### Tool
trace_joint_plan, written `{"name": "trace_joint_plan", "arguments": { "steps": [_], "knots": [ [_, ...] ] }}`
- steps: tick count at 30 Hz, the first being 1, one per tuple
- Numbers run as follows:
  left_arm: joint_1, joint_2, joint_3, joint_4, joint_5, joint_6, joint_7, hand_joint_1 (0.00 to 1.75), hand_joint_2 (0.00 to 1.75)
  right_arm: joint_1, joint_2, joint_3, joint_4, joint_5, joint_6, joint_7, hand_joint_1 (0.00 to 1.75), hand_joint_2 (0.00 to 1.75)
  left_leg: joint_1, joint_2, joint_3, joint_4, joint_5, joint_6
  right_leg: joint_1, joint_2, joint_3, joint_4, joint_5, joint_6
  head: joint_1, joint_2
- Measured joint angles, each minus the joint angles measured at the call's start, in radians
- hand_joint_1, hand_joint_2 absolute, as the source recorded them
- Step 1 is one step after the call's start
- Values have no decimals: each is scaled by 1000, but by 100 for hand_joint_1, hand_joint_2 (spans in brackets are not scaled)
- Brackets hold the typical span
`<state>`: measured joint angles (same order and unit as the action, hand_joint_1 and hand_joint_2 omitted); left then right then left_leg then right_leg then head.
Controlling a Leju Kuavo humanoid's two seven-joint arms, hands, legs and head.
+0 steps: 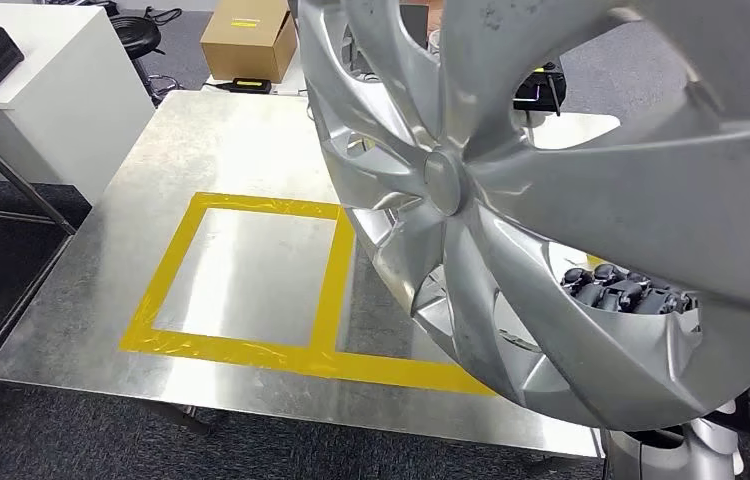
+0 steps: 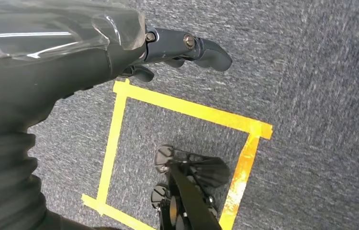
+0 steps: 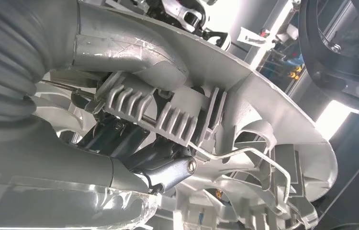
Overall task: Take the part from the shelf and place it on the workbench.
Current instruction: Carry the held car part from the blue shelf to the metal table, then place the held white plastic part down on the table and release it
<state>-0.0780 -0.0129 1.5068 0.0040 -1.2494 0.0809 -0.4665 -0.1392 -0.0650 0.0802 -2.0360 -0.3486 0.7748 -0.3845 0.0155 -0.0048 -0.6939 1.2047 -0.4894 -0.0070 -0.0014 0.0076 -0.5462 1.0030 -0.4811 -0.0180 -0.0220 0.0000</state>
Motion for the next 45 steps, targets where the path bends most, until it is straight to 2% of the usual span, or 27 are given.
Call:
{"name": "trace_joint_plan", "arguments": {
  "steps": [2, 3, 5, 7, 9, 11, 12, 13, 14, 16, 17, 19, 21, 23, 27, 29, 30, 31, 33, 34, 35, 37, 39, 40, 42, 44, 45],
  "knots": [
    [0, 2, 0, 0, 3, 0, -1, 0, 175, -6, -1, -5, 0, 22, -19, 0, 175, 175, -9, 1, 66, -127, 46, 20, 5, 3, 2, 0, -3, -2, 1, 0],
    [0, 3, 0, -1, 6, -1, -2, 0, 175, -10, -2, -8, 1, 45, -41, 2, 175, 175, -14, 2, 86, -163, 51, 28, 6, 4, 2, 0, -4, -1, 1, 0],
    [0, 4, 0, -1, 13, -5, -3, 0, 175, -17, -7, -14, 1, 106, -93, 9, 175, 175, -20, 5, 98, -184, 46, 34, 6, 4, -1, -2, -5, 5, 1, 0],
    [0, 2, 0, -1, 16, -11, -3, 0, 175, -24, -20, -26, 3, 166, -140, 23, 175, 175, -14, 5, 108, -207, 52, 39, 6, 2, -6, 7, -13, 12, 1, 0],
    [1, -1, 0, -1, 16, -15, -3, 0, 175, -38, -36, -44, 7, 206, -174, 34, 175, 175, -6, 5, 119, -227, 61, 44, 3, 1, -43, 79, -45, 15, 5, 0],
    [1, -5, 0, -1, 19, -16, -3, 0, 175, -50, -49, -60, 14, 240, -199, 37, 175, 175, -6, 4, 120, -230, 62, 46, -6, 1, -114, 211, -89, 19, 7, 0],
    [1, -7, 0, -1, 20, -16, -3, 0, 175, -56, -55, -64, 18, 265, -214, 39, 175, 175, -6, 4, 120, -229, 61, 45, -12, 0, -143, 260, -98, 26, 7, 0],
    [1, -9, 0, -1, 22, -16, -3, 0, 175, -65, -64, -67, 23, 296, -232, 42, 175, 175, -4, 4, 121, -228, 59, 42, -18, 0, -157, 275, -92, 37, 7, 0],
    [0, -12, 0, -1, 23, -17, -3, 0, 175, -78, -75, -68, 30, 330, -250, 48, 175, 175, -1, 4, 122, -225, 56, 38, -25, -2, -151, 250, -70, 52, 7, 0],
    [-1, -14, 0, -1, 23, -19, -3, 0, 175, -112, -111, -68, 56, 401, -285, 68, 175, 175, 5, 3, 121, -212, 46, 24, -39, -7, -99, 122, -8, 83, 8, 0],
    [-2, -14, 0, -1, 21, -21, -3, 0, 175, -133, -134, -67, 73, 437, -301, 78, 175, 175, 6, 2, 118, -202, 41, 16, -41, -6, -76, 67, 13, 88, 9, 0],
    [-3, -14, 0, -2, 17, -25, -3, 0, 175, -182, -185, -59, 119, 517, -338, 100, 175, 175, 4, 0, 108, -189, 35, 3, -40, -2, -60, 26, 24, 74, 10, 0],
    [-5, -15, 0, -2, 12, -29, -2, 0, 175, -241, -240, -42, 177, 592, -370, 125, 175, 175, 6, 0, 102, -187, 35, -4, -37, 2, -63, 29, 26, 53, 10, 0],
    [-8, -17, 0, -2, 9, -33, 0, 0, 175, -299, -288, -19, 232, 644, -390, 148, 175, 175, 11, 1, 92, -170, 23, -9, -38, 3, -63, 29, 27, 42, 10, 0],
    [-11, -17, 0, -2, 7, -35, 2, 0, 175, -332, -309, -5, 259, 668, -400, 159, 175, 175, 12, 3, 79, -142, 5, -11, -38, 3, -62, 28, 28, 38, 9, 0],
    [-13, -18, 0, -2, 5, -36, 5, 0, 175, -357, -323, 10, 285, 686, -411, 169, 175, 175, 11, 3, 42, -67, -27, -11, -34, 3, -63, 29, 28, 34, 9, 0],
    [-15, -18, 0, -2, 4, -37, 10, 0, 175, -418, -338, 53, 347, 724, -419, 185, 175, 175, 9, 3, 9, -12, -38, -7, -28, 6, -63, 29, 28, 29, 9, 0],
    [-19, -19, 0, -2, 2, -39, 16, 0, 175, -493, -356, 112, 427, 768, -427, 204, 175, 175, 3, 3, -5, 0, -25, 4, -20, 9, -61, 29, 27, 25, 10, 0],
    [-25, -19, 0, -2, 1, -44, 26, 0, 175, -637, -379, 230, 580, 842, -435, 235, 175, 175, -15, 4, 17, -78, 34, 41, -7, 16, -59, 28, 27, 19, 11, 0],
    [-26, -19, 0, -2, 0, -45, 28, 0, 175, -670, -384, 265, 620, 857, -437, 240, 175, 175, -24, 5, 44, -138, 59, 57, -5, 15, -60, 27, 27, 20, 12, 0],
    [-26, -18, 0, -2, -2, -46, 29, 0, 175, -695, -385, 290, 649, 871, -438, 243, 175, 175, -29, 6, 53, -159, 61, 64, -6, 15, -62, 26, 28, 21, 12, 0],
    [-28, -18, 0, -2, -5, -49, 33, 0, 175, -749, -387, 351, 711, 901, -439, 250, 175, 175, -33, 8, 60, -174, 63, 67, -7, 12, -64, 22, 30, 26, 9, 0],
    [-36, -18, -1, -2, -12, -54, 38, 0, 175, -808, -387, 419, 783, 919, -442, 255, 175, 175, -28, 9, 71, -198, 76, 63, -6, 7, -76, 38, 20, 28, 9, 0],
    [-41, -19, -1, -2, -17, -57, 42, 0, 175, -838, -385, 454, 823, 923, -447, 255, 175, 175, -24, 10, 77, -210, 82, 62, -6, 5, -93, 72, 4, 27, 10, 0],
    [-51, -21, -1, -2, -28, -63, 48, 0, 175, -886, -377, 525, 899, 926, -462, 252, 175, 175, -21, 10, 79, -218, 87, 62, -9, 3, -155, 194, -42, 25, 11, 0],
    [-59, -24, -1, -2, -36, -68, 54, 0, 175, -910, -365, 588, 959, 928, -473, 250, 175, 175, -17, 9, 80, -218, 86, 60, -15, 3, -207, 291, -63, 35, 11, 0],
    [-63, -26, -1, -2, -39, -69, 56, 0, 175, -917, -359, 614, 984, 930, -475, 249, 175, 175, -14, 8, 81, -216, 85, 57, -19, 2, -211, 289, -52, 46, 11, 0]
  ]
}}
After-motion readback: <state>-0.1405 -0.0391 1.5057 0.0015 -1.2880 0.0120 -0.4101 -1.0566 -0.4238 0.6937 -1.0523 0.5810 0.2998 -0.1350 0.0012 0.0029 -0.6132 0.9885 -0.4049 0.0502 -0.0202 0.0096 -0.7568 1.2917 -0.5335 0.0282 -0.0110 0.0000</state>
